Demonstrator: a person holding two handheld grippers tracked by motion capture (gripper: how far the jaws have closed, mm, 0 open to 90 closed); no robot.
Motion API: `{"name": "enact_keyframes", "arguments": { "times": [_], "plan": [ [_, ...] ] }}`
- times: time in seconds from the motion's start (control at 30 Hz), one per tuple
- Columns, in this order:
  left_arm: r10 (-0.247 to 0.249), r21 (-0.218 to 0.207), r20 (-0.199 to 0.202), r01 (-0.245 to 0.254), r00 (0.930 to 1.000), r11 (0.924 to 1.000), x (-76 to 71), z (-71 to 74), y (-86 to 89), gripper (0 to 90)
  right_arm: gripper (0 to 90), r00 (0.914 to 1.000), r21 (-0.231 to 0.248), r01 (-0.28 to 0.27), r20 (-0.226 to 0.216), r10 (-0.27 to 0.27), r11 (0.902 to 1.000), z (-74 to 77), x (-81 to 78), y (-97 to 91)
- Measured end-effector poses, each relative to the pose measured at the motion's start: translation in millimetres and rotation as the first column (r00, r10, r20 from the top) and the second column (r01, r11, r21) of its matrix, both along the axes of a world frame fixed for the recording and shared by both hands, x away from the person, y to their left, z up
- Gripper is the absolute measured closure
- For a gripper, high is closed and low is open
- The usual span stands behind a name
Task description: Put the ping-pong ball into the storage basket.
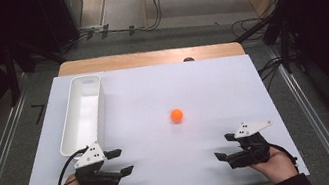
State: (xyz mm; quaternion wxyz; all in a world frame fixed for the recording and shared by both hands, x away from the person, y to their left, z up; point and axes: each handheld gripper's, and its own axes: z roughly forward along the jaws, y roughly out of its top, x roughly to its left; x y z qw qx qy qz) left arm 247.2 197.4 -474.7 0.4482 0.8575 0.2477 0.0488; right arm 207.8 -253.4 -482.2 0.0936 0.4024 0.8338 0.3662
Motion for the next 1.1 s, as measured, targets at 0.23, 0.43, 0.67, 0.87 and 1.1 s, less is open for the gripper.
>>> {"name": "enact_keyframes", "arguments": {
  "times": [0.23, 0.43, 0.67, 0.87, 1.1],
  "plan": [
    [-0.004, 0.003, -0.003, 0.004, 1.0, 1.0, 0.4, 0.2, 0.4, 29.0, 21.7, 1.0, -0.002, -0.003, 0.003, 0.003, 1.0, -0.3, 0.3, -0.1],
    [-0.002, -0.002, -0.002, 0.002, 1.0, 1.0, -0.1, -0.3, 0.7, 29.0, 21.7, 1.0, -0.001, 0.001, -0.001, -0.001, 1.0, -0.3, 0.5, -0.1],
    [-0.002, -0.007, -0.001, 0.002, 1.0, 1.0, -0.2, -0.8, 1.1, 29.0, 21.7, 1.0, 0.002, -0.002, -0.006, 0.002, 1.0, -0.4, 0.4, 1.0],
    [-0.002, -0.013, -0.002, 0.002, 1.0, 0.9999, -0.1, -1.1, 0.9, 29.0, 21.7, 0.9998, -0.004, -0.018, -0.001, 0.018, 0.9998, -0.5, 0.4, 1.9],
    [-0.001, -0.015, -0.002, 0.001, 1.0, 0.9999, 0.3, -1.5, 0.5, 29.0, 21.8, 0.9999, 0.0, -0.014, -0.006, 0.014, 0.9999, -0.5, 0.2, 1.8]
  ]
}}
